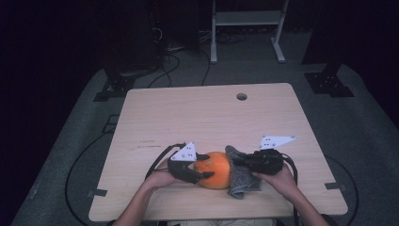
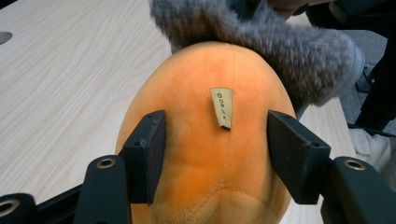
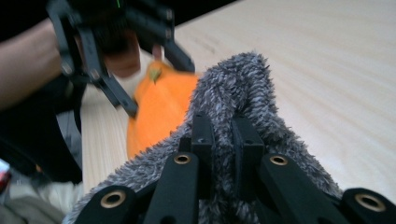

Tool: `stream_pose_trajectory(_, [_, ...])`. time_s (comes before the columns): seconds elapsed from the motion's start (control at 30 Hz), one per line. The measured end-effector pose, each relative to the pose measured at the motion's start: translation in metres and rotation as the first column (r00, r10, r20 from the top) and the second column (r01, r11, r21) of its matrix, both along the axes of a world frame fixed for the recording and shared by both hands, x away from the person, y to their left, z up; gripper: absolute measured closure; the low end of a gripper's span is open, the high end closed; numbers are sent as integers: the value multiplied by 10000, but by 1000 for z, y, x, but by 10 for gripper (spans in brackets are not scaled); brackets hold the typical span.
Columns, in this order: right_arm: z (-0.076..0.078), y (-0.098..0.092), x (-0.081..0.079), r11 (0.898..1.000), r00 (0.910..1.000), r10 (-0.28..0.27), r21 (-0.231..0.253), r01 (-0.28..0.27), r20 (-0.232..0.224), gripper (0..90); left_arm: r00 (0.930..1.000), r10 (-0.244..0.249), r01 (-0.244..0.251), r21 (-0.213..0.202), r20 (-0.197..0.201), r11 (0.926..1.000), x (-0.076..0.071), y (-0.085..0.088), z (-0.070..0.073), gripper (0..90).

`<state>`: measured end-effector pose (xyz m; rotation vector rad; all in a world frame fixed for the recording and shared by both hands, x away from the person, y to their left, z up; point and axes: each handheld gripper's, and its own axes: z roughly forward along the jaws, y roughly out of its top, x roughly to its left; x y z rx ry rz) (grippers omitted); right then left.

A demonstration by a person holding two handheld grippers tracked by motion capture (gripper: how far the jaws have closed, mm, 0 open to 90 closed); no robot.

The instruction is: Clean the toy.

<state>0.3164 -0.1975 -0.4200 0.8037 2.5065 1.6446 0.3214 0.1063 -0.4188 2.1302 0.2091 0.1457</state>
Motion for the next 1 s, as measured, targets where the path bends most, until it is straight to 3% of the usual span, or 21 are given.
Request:
stream_pose_trajectory(0.07, [-6, 3, 0, 10000, 9999, 71, -37, -71, -112, 811, 9989, 276, -278, -46, -374, 9996, 1, -1, 2, 284])
stream_pose_trajectory(0.13, [-10, 2, -1, 10000, 9998, 16, -65, -17, -204, 811, 9945, 582, -545, 448, -869, 9975, 5, -4, 1, 150])
stream_pose_trajectory(0.17, [-11, 0, -3, 10000, 9998, -3, -64, 1, -219, 811, 9932, 500, -454, 461, -1049, 9979, 5, -5, 0, 146])
stream_pose_trajectory(0.2, [-10, -2, -3, 10000, 9997, -30, -23, 29, -239, 811, 9951, 366, -326, 452, -914, 9984, 4, -7, -1, 173])
stream_pose_trajectory(0.23, [-8, -4, -5, 10000, 9998, -46, -76, 45, -206, 811, 9980, 323, -296, 498, -542, 9983, 1, -9, -1, 306])
stream_pose_trajectory(0.27, [-8, -4, -5, 10000, 9998, -46, -76, 45, -206, 811, 9992, 391, -385, 557, -97, 9977, -2, -11, 2, 306])
stream_pose_trajectory(0.3, [-6, -5, -6, 9999, 9998, -102, -42, 101, -160, 811, 9979, 548, -564, 480, 337, 9973, -3, -12, 6, 368])
stream_pose_trajectory(0.4, [4, -10, -7, 9991, 9998, -145, 399, 138, 158, 811, 9854, 927, -931, -42, 1429, 9957, -7, -14, 12, 443])
stream_pose_trajectory(0.43, [11, -8, -6, 9989, 9991, -165, 449, 148, 392, 811, 9791, 870, -905, 107, 1840, 9958, -7, -16, 13, 444])
stream_pose_trajectory(0.5, [12, -6, -5, 9993, 9986, -158, 359, 141, 498, 811, 9722, 668, -753, 296, 2245, 9967, -9, -19, 10, 442])
stream_pose_trajectory(0.57, [7, -2, 2, 9998, 9991, -206, 46, 204, 374, 811, 9713, 448, -604, 599, 2338, 9964, -10, -21, 5, 431])
stream_pose_trajectory(0.6, [7, -2, 2, 9998, 9991, -206, 46, 204, 374, 811, 9748, 461, -585, 506, 2182, 9970, -9, -19, 3, 431])
stream_pose_trajectory(0.67, [-2, -3, 5, 9998, 9997, -186, -47, 187, 156, 810, 9882, 457, -523, 417, 1464, 9978, -4, -13, 0, 390])
stream_pose_trajectory(0.77, [-11, -9, 6, 9968, 9988, -483, -642, 486, 64, 810, 9967, 463, -469, 75, 668, 9989, 1, -5, -5, 342])
stream_pose_trajectory(0.87, [-12, -16, 4, 9951, 9975, -696, -715, 689, -81, 810, 9980, 525, -525, -18, 347, 9986, 3, -1, -5, 295])
stream_pose_trajectory(0.93, [-7, -17, 1, 9973, 9978, -658, -332, 658, -11, 810, 9981, 608, -609, -242, -52, 9978, 6, -1, -5, 232])
stream_pose_trajectory(1.0, [-1, -12, 0, 9989, 9989, -458, -46, 459, 134, 810, 9974, 706, -709, -253, -125, 9972, 7, -1, -4, 218])
